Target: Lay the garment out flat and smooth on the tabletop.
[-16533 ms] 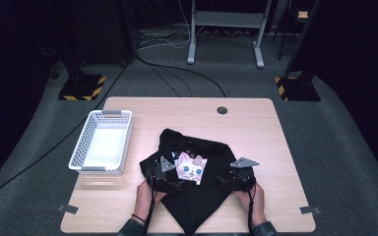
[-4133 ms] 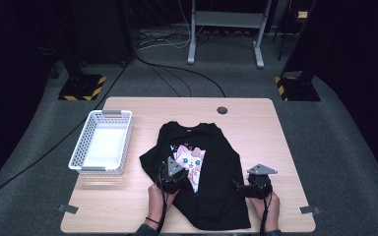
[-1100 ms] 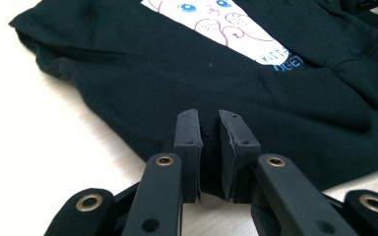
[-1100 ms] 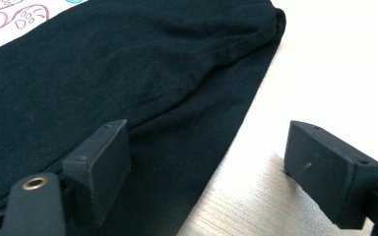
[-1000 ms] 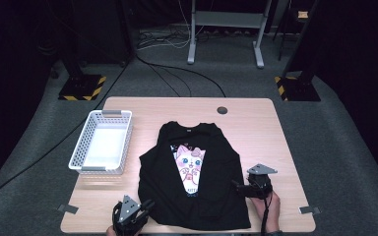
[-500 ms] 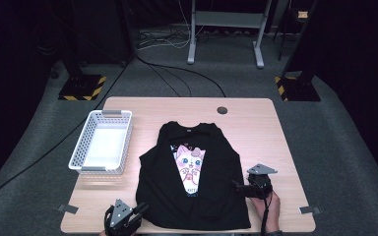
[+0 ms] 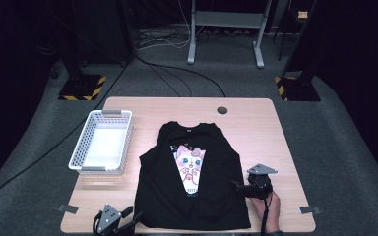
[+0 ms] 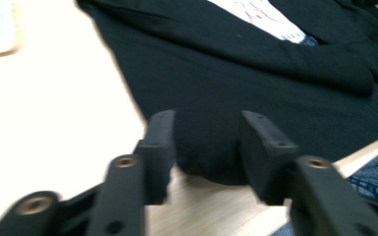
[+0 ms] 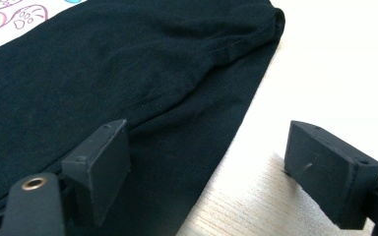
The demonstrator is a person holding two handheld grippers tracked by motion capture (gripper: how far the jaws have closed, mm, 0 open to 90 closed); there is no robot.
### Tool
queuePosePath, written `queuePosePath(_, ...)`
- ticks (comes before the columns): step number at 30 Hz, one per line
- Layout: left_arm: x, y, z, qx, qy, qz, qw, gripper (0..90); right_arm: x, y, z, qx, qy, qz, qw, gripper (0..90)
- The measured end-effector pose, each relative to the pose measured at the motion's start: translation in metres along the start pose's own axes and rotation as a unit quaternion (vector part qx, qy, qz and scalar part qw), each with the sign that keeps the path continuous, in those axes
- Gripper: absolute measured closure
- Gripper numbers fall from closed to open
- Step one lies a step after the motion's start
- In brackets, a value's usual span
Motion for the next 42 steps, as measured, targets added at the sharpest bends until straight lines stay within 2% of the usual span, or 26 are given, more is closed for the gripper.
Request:
queuePosePath(3,0.003,0.010,0.002,0.003,0.005,-0.013,0.9999,42.1,0.000,0.000,0.000,0.000,0.000,0.000,1.0000,16.7)
queuePosePath(6,-0.003,0.023,-0.001,-0.004,0.001,-0.017,0.9998,34.0,0.000,0.000,0.000,0.000,0.000,0.000,1.0000,16.7)
queuePosePath(8,-0.013,0.032,-0.006,-0.014,0.000,-0.009,0.9999,29.4,0.000,0.000,0.000,0.000,0.000,0.000,1.0000,16.7)
queuePosePath(10,-0.027,0.042,-0.013,-0.024,-0.010,0.005,0.9996,25.7,0.000,0.000,0.000,0.000,-0.001,0.000,1.0000,16.7)
queuePosePath(12,-0.041,0.051,-0.020,-0.030,-0.011,0.007,0.9995,23.8,0.000,0.000,0.000,0.000,0.000,0.000,1.0000,16.7)
queuePosePath(14,-0.064,0.059,-0.027,-0.042,-0.021,0.031,0.9984,22.0,0.000,0.000,0.000,0.000,-0.001,0.000,1.0000,16.7)
queuePosePath(16,-0.082,0.060,-0.031,-0.051,-0.018,0.057,0.9969,19.3,0.000,0.000,0.000,0.000,0.000,0.000,1.0000,16.7)
queuePosePath(21,-0.106,0.047,-0.034,-0.063,-0.012,0.099,0.9930,16.7,0.000,0.000,0.000,0.000,0.000,0.000,1.0000,16.7)
queuePosePath(23,-0.109,0.039,-0.031,-0.061,-0.005,0.105,0.9926,16.5,0.000,0.000,0.000,0.000,0.000,0.000,1.0000,16.5)
queuePosePath(24,-0.108,0.036,-0.030,-0.063,-0.001,0.094,0.9935,16.1,0.000,0.000,0.000,0.000,-0.001,0.000,1.0000,16.4)
queuePosePath(26,-0.106,0.035,-0.028,-0.074,0.011,0.095,0.9926,16.1,0.000,0.000,0.000,0.000,-0.002,0.000,1.0000,16.0)
queuePosePath(42,-0.100,0.031,-0.020,-0.070,0.016,0.085,0.9938,15.7,-0.003,0.002,0.007,0.007,-0.009,0.000,0.9999,14.8)
Point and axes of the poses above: each handheld gripper's, and its own axes: x roughly backward along the jaws, y roughly out of its top, z roughly to its left, the point moved 3 cm from there along -x, roughly forward along the jaws, and after that the axes turned 5 degrees about -z, right-handed, at the moved point
